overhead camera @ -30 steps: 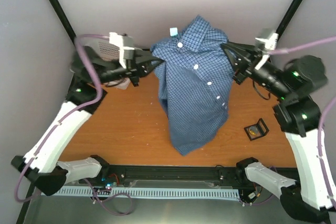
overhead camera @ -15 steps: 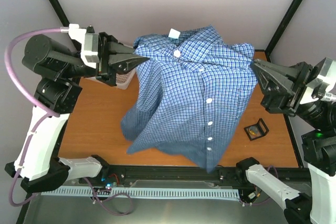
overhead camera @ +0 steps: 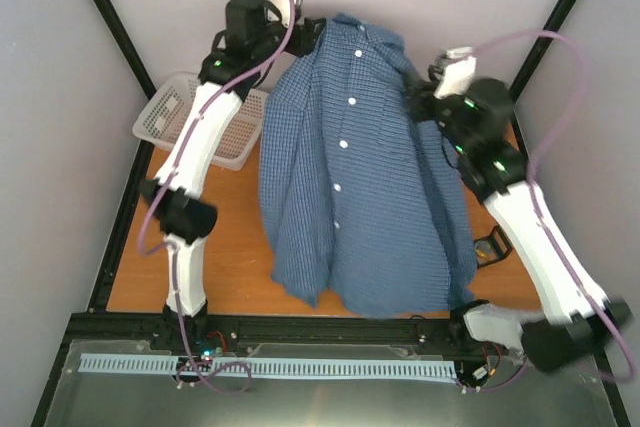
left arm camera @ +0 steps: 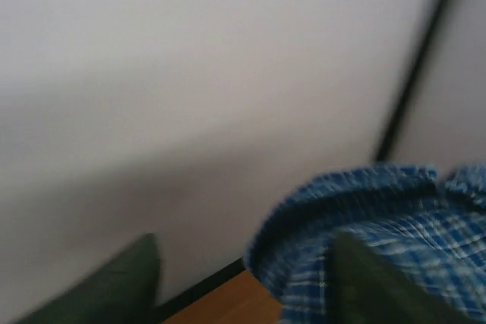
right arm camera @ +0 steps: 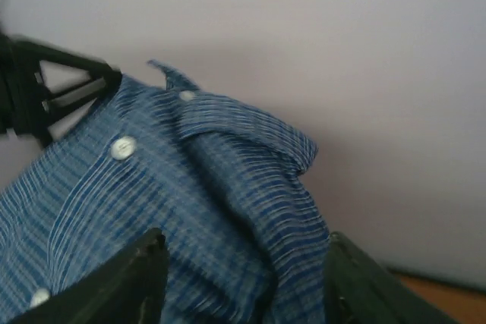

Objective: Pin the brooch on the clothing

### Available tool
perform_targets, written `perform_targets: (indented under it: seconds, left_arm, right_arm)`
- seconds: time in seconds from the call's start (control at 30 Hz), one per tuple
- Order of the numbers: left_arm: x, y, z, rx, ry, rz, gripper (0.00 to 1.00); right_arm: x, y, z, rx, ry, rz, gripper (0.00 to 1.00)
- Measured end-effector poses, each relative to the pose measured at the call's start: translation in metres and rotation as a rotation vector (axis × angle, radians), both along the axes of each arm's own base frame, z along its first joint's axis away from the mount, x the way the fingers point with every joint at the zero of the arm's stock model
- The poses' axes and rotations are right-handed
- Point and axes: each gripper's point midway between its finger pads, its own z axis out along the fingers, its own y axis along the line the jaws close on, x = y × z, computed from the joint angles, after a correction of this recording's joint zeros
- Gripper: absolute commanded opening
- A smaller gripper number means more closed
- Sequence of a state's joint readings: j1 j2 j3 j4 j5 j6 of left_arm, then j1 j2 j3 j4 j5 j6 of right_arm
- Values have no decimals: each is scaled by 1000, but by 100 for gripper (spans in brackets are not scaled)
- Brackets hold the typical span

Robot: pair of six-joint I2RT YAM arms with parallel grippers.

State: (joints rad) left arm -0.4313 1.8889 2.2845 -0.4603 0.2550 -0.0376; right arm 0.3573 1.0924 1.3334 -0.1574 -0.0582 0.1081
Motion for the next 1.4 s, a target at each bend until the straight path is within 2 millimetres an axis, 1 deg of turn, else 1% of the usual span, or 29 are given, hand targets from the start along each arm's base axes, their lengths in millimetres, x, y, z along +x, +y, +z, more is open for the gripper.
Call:
perform_targets:
  seconds: [0.03, 0.07, 0.1, 0.13, 0.17, 0.2, 0.23, 0.3, 0.33, 0.37, 0.4, 0.5, 0.57, 0.63, 0.67, 0.7, 0.73, 0.77, 0.8, 0.87, 0.9, 0.97, 1.03, 1.13, 1.2, 1.27, 1.3, 1.37, 1.4]
  left_arm:
    - [35, 5, -21, 4, 47, 52, 88]
    - [74, 17, -60, 19, 127, 118, 96]
    - [92, 25, -94, 45, 201, 157, 99]
    - [102, 35, -138, 79, 302, 186, 100]
    - [104, 49, -184, 114, 413, 213, 100]
    - [98, 59, -220, 143, 502, 222, 100]
    - [87, 66, -252, 166, 584, 225, 100]
    - [52, 71, -297, 192, 716, 195, 99]
    - [23, 68, -312, 192, 781, 159, 99]
    - [16, 64, -312, 193, 791, 146, 99]
    - [2, 58, -307, 178, 786, 113, 100]
    - [-52, 32, -278, 143, 724, -12, 100]
    - [-81, 12, -261, 130, 664, -95, 100]
    - [-104, -4, -259, 124, 635, -164, 98]
    - [-114, -10, -267, 124, 641, -196, 98]
    - [-122, -12, -281, 128, 666, -213, 98]
    - [-126, -11, -294, 132, 692, -215, 98]
    - [-130, -8, -313, 140, 730, -210, 98]
    - [-137, -4, -335, 151, 783, -202, 98]
    - [-149, 5, -368, 168, 872, -182, 98]
    - [-155, 9, -379, 172, 906, -173, 99]
    - [-159, 12, -384, 170, 922, -163, 100]
    - [-159, 14, -374, 155, 891, -154, 100]
    - [-153, 15, -337, 111, 779, -143, 100]
    - [-149, 17, -309, 78, 692, -133, 100]
    - [-147, 19, -291, 55, 633, -122, 100]
    - [-146, 20, -283, 46, 610, -115, 100]
    - [-145, 23, -274, 34, 577, -98, 100]
    - [-145, 25, -272, 31, 565, -90, 100]
  right_arm:
    - [29, 4, -27, -37, 85, -34, 68]
    - [55, 7, -57, -80, 179, -68, 73]
    - [72, 9, -83, -109, 258, -90, 78]
    - [85, 10, -113, -142, 344, -111, 82]
    - [93, 9, -150, -187, 444, -124, 87]
    - [92, 7, -178, -215, 521, -133, 89]
    - [88, 5, -200, -231, 581, -135, 90]
    - [72, 0, -240, -261, 688, -121, 96]
    - [62, -1, -257, -266, 735, -108, 97]
    - [53, -1, -271, -266, 772, -92, 98]
    - [45, 0, -282, -261, 803, -76, 100]
    - [26, 3, -315, -229, 900, -23, 100]
    - [17, 2, -335, -193, 966, 0, 100]
    - [13, 0, -352, -155, 1029, 8, 100]
    - [13, -1, -359, -136, 1058, 6, 100]
    - [14, -1, -364, -123, 1075, 11, 100]
    - [16, 2, -369, -108, 1089, 24, 100]
    - [16, 6, -373, -93, 1106, 45, 99]
    - [16, 12, -376, -74, 1129, 79, 98]
    - [18, 33, -386, -32, 1173, 172, 97]
    - [17, 42, -390, -22, 1188, 210, 97]
    - [8, 65, -401, -23, 1230, 290, 96]
    - [-5, 88, -410, -35, 1263, 363, 96]
    - [-28, 121, -420, -58, 1307, 459, 98]
    - [-44, 128, -429, -72, 1333, 483, 100]
    - [-58, 123, -442, -81, 1367, 467, 100]
    - [-62, 118, -443, -72, 1361, 460, 100]
    - [-73, 101, -445, -67, 1362, 403, 100]
    - [-83, 87, -446, -58, 1369, 358, 100]
